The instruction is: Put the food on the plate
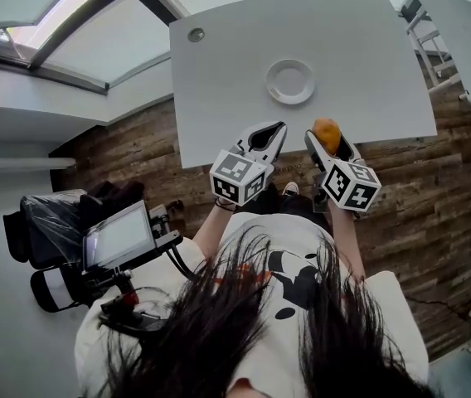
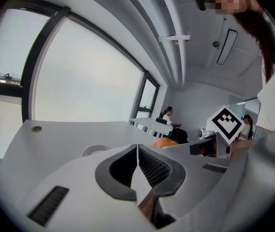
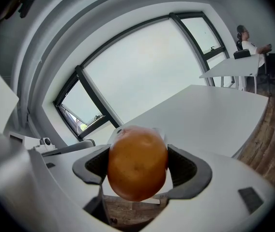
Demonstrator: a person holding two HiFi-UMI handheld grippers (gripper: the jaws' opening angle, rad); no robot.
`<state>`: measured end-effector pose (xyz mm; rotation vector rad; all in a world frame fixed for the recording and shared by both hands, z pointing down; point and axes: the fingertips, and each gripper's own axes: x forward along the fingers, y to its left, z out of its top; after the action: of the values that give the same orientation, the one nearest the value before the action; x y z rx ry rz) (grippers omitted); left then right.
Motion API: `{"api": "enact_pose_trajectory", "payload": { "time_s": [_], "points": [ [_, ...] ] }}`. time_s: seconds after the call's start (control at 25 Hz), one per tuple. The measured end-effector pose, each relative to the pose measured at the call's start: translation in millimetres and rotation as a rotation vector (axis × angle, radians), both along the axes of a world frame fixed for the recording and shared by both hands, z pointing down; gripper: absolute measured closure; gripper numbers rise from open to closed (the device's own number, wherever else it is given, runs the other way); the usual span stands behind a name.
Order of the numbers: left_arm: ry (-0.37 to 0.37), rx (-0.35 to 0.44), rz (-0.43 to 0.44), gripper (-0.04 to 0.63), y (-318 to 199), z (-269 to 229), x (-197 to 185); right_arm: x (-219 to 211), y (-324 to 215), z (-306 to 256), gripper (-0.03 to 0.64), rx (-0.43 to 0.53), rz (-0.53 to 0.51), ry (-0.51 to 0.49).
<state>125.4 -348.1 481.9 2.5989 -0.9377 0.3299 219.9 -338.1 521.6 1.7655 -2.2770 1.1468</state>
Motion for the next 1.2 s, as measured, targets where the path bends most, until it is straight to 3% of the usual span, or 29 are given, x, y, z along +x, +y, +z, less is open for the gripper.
{"api": "enact_pose_trajectory", "payload": {
  "time_s": [0.44,0.84,1.2],
  "points": [
    [-0.001,0.018,-0.009,0.584,-9,1,-5,-5,-11,-2,0.252,0.016,-0.027,0.015],
    [0.021,0.013,-0.006,0.584,-83,-7,-24,-29,-81,-9,0.252,0.003,-0.041,0.035],
    [0.036,-0.040,-0.031,0.584,-137,6,-42,-47,-150,25,0.252,-0.073,-0.106,0.126]
  ]
}}
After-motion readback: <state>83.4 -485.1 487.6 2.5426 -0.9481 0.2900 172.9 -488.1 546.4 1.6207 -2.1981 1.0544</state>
